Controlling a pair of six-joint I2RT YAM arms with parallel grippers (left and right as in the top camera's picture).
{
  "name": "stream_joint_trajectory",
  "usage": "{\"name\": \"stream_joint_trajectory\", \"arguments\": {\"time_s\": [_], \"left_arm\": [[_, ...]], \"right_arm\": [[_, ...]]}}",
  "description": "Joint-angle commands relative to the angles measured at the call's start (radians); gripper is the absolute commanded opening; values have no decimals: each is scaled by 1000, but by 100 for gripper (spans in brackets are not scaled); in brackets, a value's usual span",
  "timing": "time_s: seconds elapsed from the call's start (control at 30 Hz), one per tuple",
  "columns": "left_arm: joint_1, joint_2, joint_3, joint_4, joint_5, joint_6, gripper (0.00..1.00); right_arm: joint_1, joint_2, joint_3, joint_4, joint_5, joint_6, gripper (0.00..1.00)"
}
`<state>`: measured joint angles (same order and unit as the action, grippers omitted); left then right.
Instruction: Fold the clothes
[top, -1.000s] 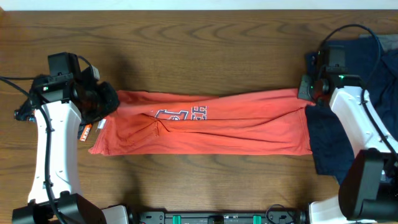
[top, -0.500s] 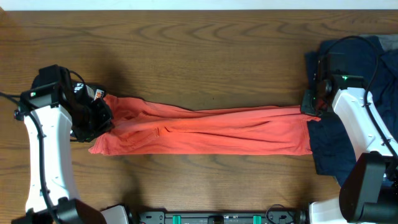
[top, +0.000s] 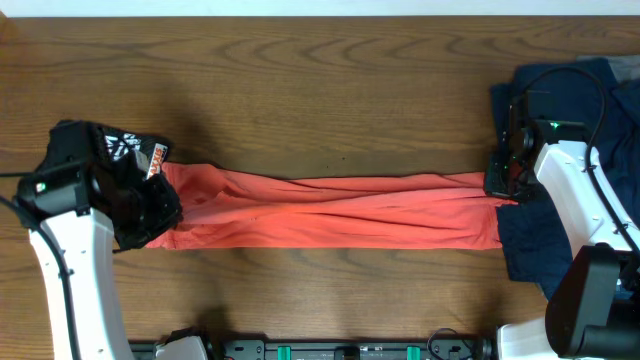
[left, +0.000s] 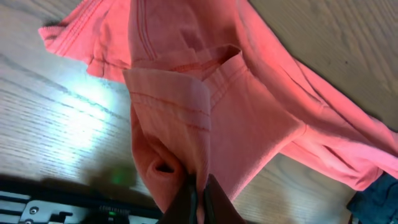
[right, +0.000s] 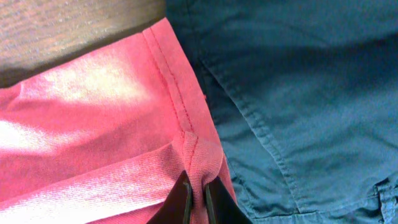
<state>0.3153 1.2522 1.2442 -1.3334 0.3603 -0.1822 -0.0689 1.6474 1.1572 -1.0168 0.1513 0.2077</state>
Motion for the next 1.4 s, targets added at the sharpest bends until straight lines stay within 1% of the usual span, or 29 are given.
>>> {"name": "stream_joint_trajectory", "arguments": {"time_s": [0.0,0.17,0.27,0.3,0.47,0.53,0.67,0.8,1.0,1.27,1.37], "left_arm": [[5,-36,7,-6,-6,13,6],[5,-61,7,-4,-6,1,6],[5,-61,7,-13,-6,2,6],[5,-61,7,-18,-6,2,6],[5,-61,7,-31,-6,2,6],[5,-61,7,-8,-6,2,6],[4,-57,7,101,-5,-5,6],[3,-39,0,205,-6,-6,6],[-23,42,-59,357,-5,-6,6],[-85,245,-68,445,-6,-5,6],[-92,322,-68,454,-6,-5,6]], "right_arm": [[-6,-19,0,-12,24,-7,7],[-6,-19,0,-24,24,-7,8],[-6,-19,0,-22,13,-7,17],[-6,-19,0,-21,8,-7,17],[-6,-19,0,-13,2,-7,16],[-6,-19,0,-9,2,-7,15],[-6,-19,0,-5,2,-7,15],[-5,-19,0,11,2,-7,11],[-2,-19,0,39,-14,-7,11],[-2,-19,0,56,-32,-7,11],[-2,-18,0,55,-32,-7,11]]}}
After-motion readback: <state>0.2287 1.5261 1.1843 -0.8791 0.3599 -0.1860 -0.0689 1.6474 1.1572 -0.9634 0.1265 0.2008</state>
